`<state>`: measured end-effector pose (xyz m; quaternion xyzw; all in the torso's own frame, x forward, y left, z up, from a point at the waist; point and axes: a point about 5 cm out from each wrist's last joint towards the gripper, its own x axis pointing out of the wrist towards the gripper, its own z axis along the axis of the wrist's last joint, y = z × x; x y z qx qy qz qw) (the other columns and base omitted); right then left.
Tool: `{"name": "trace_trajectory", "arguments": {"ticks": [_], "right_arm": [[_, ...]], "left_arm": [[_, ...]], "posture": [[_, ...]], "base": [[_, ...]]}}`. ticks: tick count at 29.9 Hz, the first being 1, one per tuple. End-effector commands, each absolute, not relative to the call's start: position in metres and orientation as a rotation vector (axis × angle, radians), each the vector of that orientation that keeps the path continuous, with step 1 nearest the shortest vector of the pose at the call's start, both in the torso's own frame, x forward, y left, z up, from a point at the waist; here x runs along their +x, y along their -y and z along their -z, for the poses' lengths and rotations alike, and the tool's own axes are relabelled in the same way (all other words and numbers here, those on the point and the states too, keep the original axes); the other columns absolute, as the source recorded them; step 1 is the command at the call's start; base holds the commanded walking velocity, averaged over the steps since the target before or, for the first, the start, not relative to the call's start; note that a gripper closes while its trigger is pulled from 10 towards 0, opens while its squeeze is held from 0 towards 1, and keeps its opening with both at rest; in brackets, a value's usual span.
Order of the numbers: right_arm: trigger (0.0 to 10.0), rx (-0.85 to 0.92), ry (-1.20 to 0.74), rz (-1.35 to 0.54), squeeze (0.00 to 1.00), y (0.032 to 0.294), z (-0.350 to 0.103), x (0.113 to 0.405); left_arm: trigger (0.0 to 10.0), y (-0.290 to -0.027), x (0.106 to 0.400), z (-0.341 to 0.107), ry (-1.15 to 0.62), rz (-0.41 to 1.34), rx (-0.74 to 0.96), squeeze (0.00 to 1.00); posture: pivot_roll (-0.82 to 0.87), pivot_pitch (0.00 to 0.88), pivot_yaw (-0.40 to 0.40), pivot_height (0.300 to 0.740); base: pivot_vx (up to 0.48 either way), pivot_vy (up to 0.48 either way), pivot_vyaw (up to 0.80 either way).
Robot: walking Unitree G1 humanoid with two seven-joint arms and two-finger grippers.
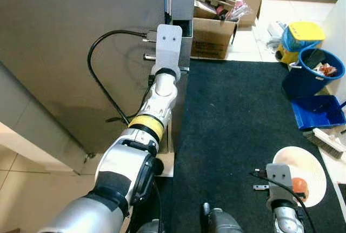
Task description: Restocking fridge
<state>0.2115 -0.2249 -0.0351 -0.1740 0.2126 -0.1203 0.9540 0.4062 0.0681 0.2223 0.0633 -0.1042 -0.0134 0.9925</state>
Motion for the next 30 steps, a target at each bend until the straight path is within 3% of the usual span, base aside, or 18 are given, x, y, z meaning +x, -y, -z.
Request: {"name": "trace_trajectory", "arguments": {"ticks": [1,9,10,12,14,18,21,22,23,30], "right_arm": [[10.0,-0.353,-0.427,0.261,0.00,0.227,0.036,0.208],[10.0,-0.355,-0.428,0.260,0.00,0.228,0.036,0.208],[10.0,-0.356,-0.427,0.259,0.00,0.228,0.035,0.208],[10.0,-0.356,-0.426,0.259,0.00,0.228,0.035,0.208],[10.0,-0.357,-0.421,0.261,0.00,0.228,0.034,0.210],[10.0,-0.356,-0.421,0.262,0.00,0.228,0.034,0.209],[10.0,-0.359,-0.421,0.266,0.00,0.229,0.035,0.207],[10.0,-0.359,-0.421,0.266,0.00,0.229,0.035,0.207],[10.0,-0.360,-0.422,0.270,0.00,0.231,0.035,0.206],[10.0,-0.360,-0.421,0.275,0.00,0.230,0.035,0.206]], "left_arm": [[10.0,-0.062,0.406,-0.225,0.218,0.047,0.115,1.00],[10.0,-0.049,0.404,-0.223,0.196,0.120,0.092,0.96],[10.0,-0.040,0.403,-0.224,0.191,0.148,0.081,0.00],[10.0,-0.029,0.401,-0.227,0.194,0.187,0.064,0.00],[10.0,0.011,0.390,-0.233,0.184,0.383,0.006,0.00],[10.0,0.025,0.384,-0.236,0.192,0.455,0.006,0.00],[10.0,0.057,0.370,-0.246,0.219,0.629,-0.005,0.00],[10.0,0.057,0.370,-0.246,0.219,0.629,-0.005,0.00],[10.0,0.077,0.359,-0.251,0.219,0.756,-0.016,0.00],[10.0,0.105,0.339,-0.265,0.256,0.954,-0.081,0.00]], "posture": [[-0.16,0.166,-0.014,0.723],[-0.16,0.159,-0.013,0.723],[-0.16,0.158,-0.013,0.723],[-0.16,0.157,-0.011,0.723],[-0.17,0.156,-0.009,0.723],[-0.18,0.155,-0.008,0.723],[-0.19,0.154,-0.002,0.723],[-0.19,0.154,-0.002,0.723],[-0.19,0.154,0.000,0.723],[-0.20,0.157,0.003,0.723]], "base": [[0.000,0.000,0.00],[0.000,0.000,0.00],[0.000,0.000,0.00],[0.000,0.000,0.00],[0.000,0.000,0.00],[0.000,0.000,0.00],[0.000,0.000,0.00],[0.000,0.000,0.00],[0.000,0.000,0.00],[0.000,0.000,0.00]]}}
